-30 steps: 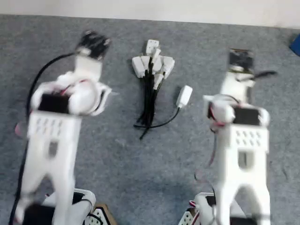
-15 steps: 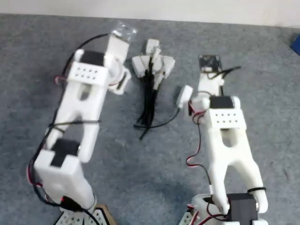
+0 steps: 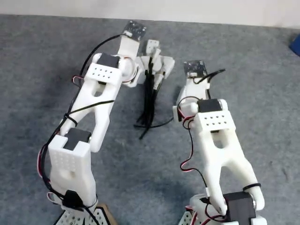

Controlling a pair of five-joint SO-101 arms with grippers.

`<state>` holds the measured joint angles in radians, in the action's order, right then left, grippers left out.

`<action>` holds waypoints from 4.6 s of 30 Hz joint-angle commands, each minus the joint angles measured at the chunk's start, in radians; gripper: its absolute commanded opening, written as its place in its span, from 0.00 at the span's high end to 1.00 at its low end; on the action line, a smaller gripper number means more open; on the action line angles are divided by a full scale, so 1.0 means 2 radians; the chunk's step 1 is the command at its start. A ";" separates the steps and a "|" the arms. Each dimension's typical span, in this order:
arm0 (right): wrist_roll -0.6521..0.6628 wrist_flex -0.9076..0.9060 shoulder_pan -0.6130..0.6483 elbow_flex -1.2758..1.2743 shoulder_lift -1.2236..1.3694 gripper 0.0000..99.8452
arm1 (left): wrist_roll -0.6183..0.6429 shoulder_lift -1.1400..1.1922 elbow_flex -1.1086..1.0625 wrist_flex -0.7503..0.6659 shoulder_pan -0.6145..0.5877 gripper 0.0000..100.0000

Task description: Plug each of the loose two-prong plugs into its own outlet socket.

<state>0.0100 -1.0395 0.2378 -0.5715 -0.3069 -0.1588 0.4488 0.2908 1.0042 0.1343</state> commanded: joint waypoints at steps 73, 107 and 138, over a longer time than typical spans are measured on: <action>0.097 0.023 -0.363 -0.186 -0.185 0.74 | -0.179 0.338 0.568 0.373 0.194 0.98; 0.125 0.008 -0.267 -0.233 -0.183 0.74 | -0.175 -0.391 -0.267 0.384 0.151 1.00; 0.126 0.008 -0.264 -0.234 -0.183 0.74 | -0.465 -0.061 -0.236 0.268 -0.047 0.81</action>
<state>0.2478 -1.0180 -0.2977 -1.0426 -0.6506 -1.1653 0.2631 -0.3337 1.5535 0.1097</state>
